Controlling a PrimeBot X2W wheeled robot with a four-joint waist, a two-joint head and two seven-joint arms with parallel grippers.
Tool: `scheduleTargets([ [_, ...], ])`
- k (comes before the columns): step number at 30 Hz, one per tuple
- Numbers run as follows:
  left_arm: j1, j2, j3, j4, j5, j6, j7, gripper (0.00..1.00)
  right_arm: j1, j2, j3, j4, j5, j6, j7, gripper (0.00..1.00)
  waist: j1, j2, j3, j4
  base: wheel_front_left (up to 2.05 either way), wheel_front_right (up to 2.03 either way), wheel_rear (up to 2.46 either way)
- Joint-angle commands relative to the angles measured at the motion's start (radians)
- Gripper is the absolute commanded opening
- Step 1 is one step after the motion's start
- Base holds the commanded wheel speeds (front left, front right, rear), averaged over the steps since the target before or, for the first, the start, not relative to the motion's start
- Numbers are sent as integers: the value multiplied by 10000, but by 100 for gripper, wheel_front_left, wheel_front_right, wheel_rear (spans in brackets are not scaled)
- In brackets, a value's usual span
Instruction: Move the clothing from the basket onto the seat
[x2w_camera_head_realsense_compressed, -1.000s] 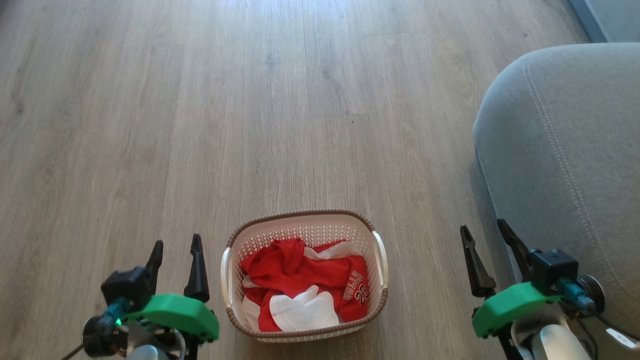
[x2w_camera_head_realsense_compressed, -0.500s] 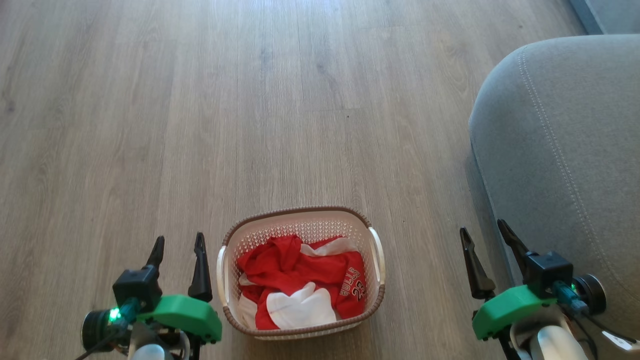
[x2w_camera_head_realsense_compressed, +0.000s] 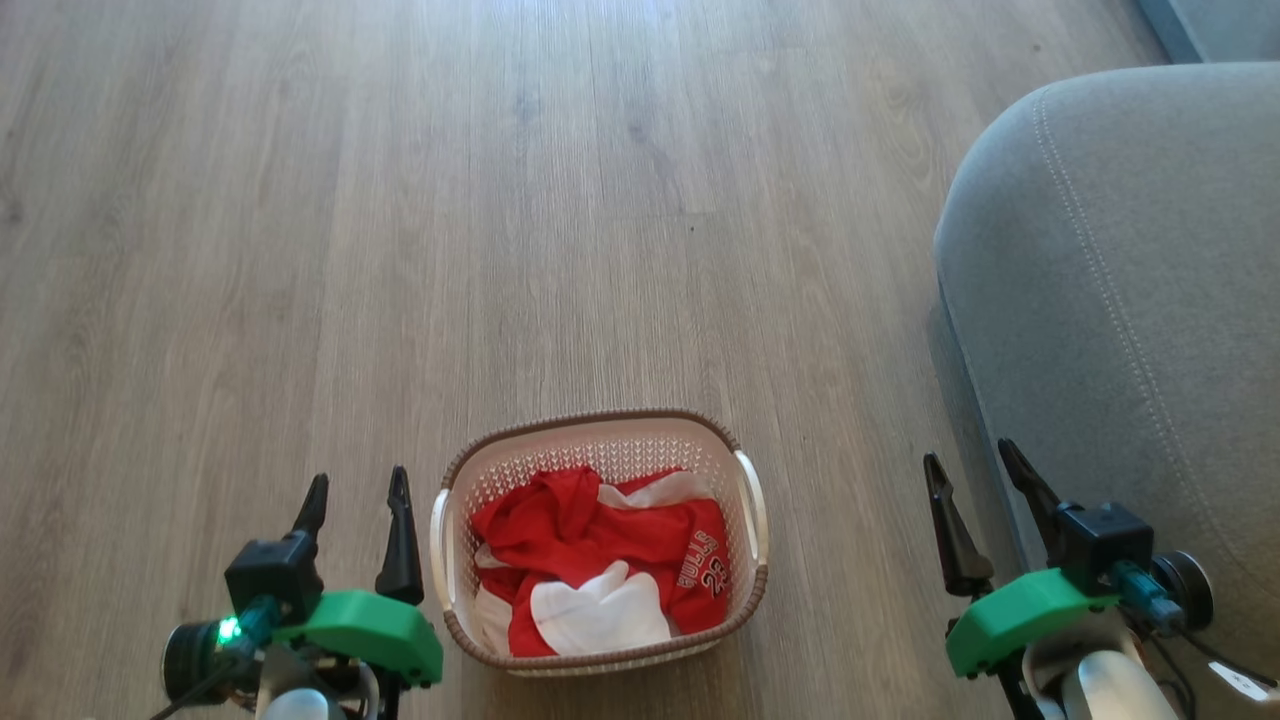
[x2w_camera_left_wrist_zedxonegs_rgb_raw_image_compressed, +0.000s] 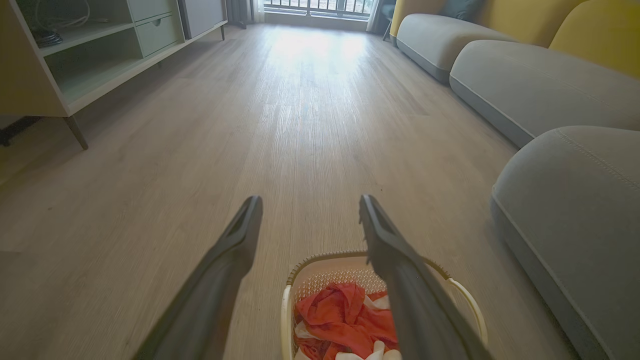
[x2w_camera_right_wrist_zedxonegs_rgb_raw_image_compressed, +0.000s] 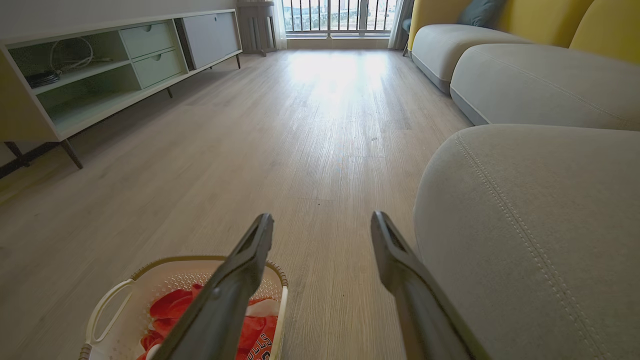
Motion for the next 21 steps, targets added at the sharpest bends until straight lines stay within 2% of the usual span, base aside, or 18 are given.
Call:
scheduleTargets([
  [1,-560,108,317,-284,-38,2,-128,100,-581,11,199,-296,72,-2,-137,100,0,0,105,-6,0,0,0],
  [9,-1234,108,100,-422,39,24,-128,100,-1235,26,-51,-796,314,-2,-137,100,0,0,1493,-83,0,0,0],
  [15,-2500,108,-301,-320,36,104,-128,100,-2283,35,-440,-1113,667,-2,-137,100,0,0,3596,-125,0,0,0],
  [21,-4080,108,-1290,767,135,20,-128,100,-3452,39,-613,-1394,1062,-2,-138,100,0,0,5655,-264,0,0,0],
])
